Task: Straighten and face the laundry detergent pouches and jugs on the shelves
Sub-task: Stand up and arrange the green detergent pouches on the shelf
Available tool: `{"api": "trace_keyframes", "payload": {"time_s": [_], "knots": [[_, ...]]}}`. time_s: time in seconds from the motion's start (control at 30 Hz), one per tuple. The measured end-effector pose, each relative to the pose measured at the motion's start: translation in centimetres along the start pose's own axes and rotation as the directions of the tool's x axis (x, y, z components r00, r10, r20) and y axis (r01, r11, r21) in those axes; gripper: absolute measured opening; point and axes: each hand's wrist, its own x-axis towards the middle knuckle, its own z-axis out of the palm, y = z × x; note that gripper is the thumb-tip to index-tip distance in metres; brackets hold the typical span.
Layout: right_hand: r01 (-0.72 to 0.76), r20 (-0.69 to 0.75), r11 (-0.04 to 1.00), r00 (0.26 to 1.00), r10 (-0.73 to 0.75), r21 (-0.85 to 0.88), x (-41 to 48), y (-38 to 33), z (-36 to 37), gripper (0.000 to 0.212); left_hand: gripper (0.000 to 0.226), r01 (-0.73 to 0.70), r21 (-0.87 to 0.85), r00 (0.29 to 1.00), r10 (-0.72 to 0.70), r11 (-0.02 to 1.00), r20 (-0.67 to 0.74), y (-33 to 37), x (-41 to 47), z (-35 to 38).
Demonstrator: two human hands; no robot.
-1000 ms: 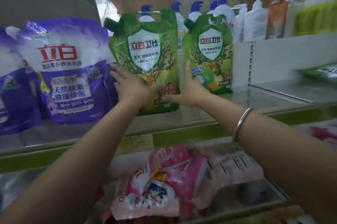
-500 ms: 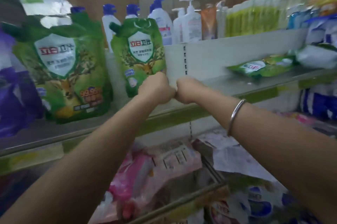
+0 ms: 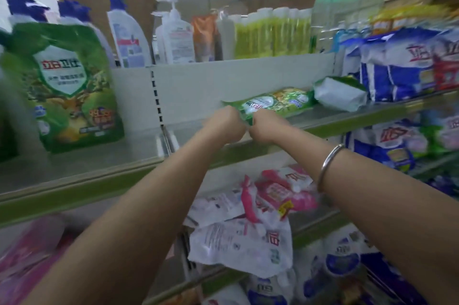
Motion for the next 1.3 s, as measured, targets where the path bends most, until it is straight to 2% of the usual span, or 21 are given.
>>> {"api": "trace_keyframes", "payload": {"time_s": [0.1, 0.2, 0.27, 0.37, 0.47, 0.53, 0.67, 0.87, 0.93, 1.0, 1.07, 1.13, 1.17, 1.23, 1.27, 1.3], "knots": [[-0.028, -0.014, 0.999, 0.999, 0.029, 0.015, 1.6, 2.7, -0.5, 0.018, 0.027, -0.003, 0.036, 0.999, 0.001, 0.999, 0.034, 1.5, 2.7, 1.8], [-0.037, -0.004, 0.999, 0.999, 0.037, 0.012, 2.8, 4.3, -0.9, 0.011, 0.034, 0.023, 0.074, 0.997, -0.028, 0.997, 0.065, 2.4, 5.0, 3.1], [-0.038, -0.018, 0.999, 0.999, 0.038, 0.013, 3.8, 5.1, -1.0, 0.014, 0.041, 0.024, 0.083, 0.996, -0.030, 0.996, 0.084, 2.9, 6.5, 4.0], [-0.063, -0.019, 0.998, 0.998, 0.063, -0.009, 4.8, 6.4, -1.1, 0.006, 0.054, 0.109, 0.060, 0.990, -0.114, 0.992, 0.084, 3.8, 8.2, 4.9], [-0.092, -0.007, 0.996, 0.996, 0.092, -0.015, 5.6, 7.4, -0.8, 0.015, 0.046, 0.161, 0.184, 0.983, -0.175, 0.970, 0.063, 4.4, 9.1, 5.3], [-0.095, -0.020, 0.996, 0.995, 0.094, -0.006, 6.0, 7.7, -0.6, 0.010, 0.032, 0.110, 0.285, 0.992, -0.124, 0.952, 0.029, 5.0, 8.9, 5.1], [-0.071, -0.021, 0.997, 0.997, 0.070, -0.038, 6.6, 7.6, -0.4, 0.012, 0.028, -0.048, 0.398, 0.999, 0.051, 0.916, 0.003, 4.4, 8.2, 4.6], [0.003, -0.096, 0.990, 0.995, -0.016, -0.140, 7.1, 5.9, -0.3, 0.040, 0.027, -0.071, 0.536, 0.987, 0.135, 0.841, -0.082, 2.0, 6.9, 0.5], [0.024, -0.083, 0.984, 0.996, -0.039, -0.176, 7.1, 4.8, -0.1, 0.050, 0.030, -0.072, 0.598, 0.979, 0.171, 0.798, -0.110, 0.9, 6.1, -1.5], [0.052, -0.099, 0.975, 0.992, -0.075, -0.216, 6.9, 3.4, 0.0, 0.047, 0.030, -0.075, 0.654, 0.965, 0.219, 0.753, -0.141, -0.3, 5.0, -3.2], [0.106, -0.165, 0.955, 0.974, -0.155, -0.276, 6.4, 1.6, 0.2, 0.035, 0.029, -0.079, 0.668, 0.949, 0.261, 0.740, -0.177, -1.8, 3.9, -5.0], [0.175, -0.214, 0.918, 0.941, -0.262, -0.355, 5.8, -0.1, 0.4, 0.028, 0.028, -0.023, 0.626, 0.924, 0.256, 0.780, -0.284, -3.8, 2.9, -6.8], [0.204, -0.219, 0.898, 0.927, -0.305, -0.390, 5.6, -0.9, 0.7, 0.027, 0.027, 0.047, 0.538, 0.894, 0.204, 0.842, -0.398, -4.8, 2.6, -7.6], [0.224, -0.236, 0.900, 0.915, -0.326, -0.375, 5.2, -2.4, 1.4, 0.025, 0.026, 0.189, 0.233, 0.817, -0.021, 0.954, -0.576, -6.7, 1.7, -8.7], [0.218, -0.251, 0.916, 0.917, -0.310, -0.337, 5.1, -3.1, 1.6, 0.025, 0.027, 0.247, 0.073, 0.804, -0.163, 0.966, -0.572, -7.5, 1.2, -8.6], [0.207, -0.266, 0.932, 0.919, -0.290, -0.297, 4.9, -3.9, 1.8, 0.025, 0.031, 0.298, -0.071, 0.813, -0.292, 0.952, -0.503, -7.9, 0.5, -8.2]]}}
